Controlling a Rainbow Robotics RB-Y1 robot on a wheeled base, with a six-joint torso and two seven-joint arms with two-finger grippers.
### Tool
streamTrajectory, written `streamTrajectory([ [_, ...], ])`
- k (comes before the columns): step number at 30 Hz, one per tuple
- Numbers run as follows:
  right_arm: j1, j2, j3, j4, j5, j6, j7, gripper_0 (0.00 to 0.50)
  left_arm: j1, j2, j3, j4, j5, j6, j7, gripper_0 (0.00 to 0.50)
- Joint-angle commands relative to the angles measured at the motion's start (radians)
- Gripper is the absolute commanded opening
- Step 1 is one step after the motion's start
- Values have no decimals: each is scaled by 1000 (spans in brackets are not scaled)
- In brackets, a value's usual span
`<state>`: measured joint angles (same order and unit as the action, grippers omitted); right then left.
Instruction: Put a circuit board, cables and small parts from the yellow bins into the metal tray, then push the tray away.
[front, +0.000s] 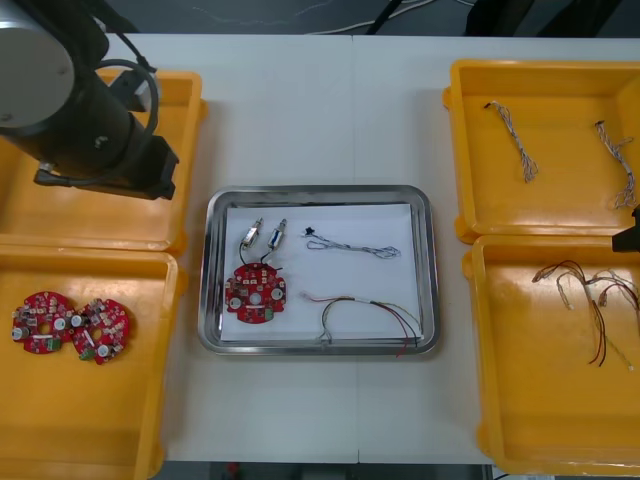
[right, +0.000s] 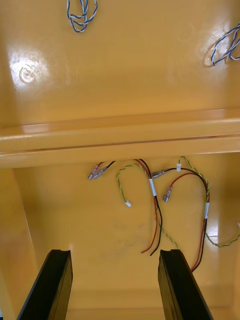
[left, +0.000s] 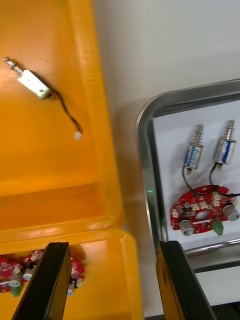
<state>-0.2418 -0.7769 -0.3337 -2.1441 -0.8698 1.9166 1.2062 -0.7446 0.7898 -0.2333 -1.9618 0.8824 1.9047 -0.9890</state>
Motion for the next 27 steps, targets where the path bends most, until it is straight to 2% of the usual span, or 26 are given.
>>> streamTrajectory([
  [1, 12, -41, -34, -28, 3, 3, -13, 500, 80, 106, 94, -42, 32, -36, 12, 500],
  [8, 12, -41, -34, -28, 3, 3, -13, 500, 202, 154, 206, -42, 44, -65, -97, 500],
  [9, 35, 1, -13, -17, -1, 3, -11, 500, 218, 161, 221, -42, 46, -69, -109, 500],
  [11, 29, 10, 1, -20, -5, 3, -10, 500, 240, 172, 238, -43, 53, -75, -122, 500],
  [17, -47, -41, 151, -46, 23, 3, -20, 500, 303, 195, 301, -46, 119, -93, -139, 500],
  [20, -80, -42, 202, -48, 23, 3, -13, 500, 329, 210, 316, -66, 121, -93, -139, 500],
  [27, -152, -48, 312, -46, -34, 3, 9, 500, 378, 236, 358, -92, 109, -108, -148, 500],
])
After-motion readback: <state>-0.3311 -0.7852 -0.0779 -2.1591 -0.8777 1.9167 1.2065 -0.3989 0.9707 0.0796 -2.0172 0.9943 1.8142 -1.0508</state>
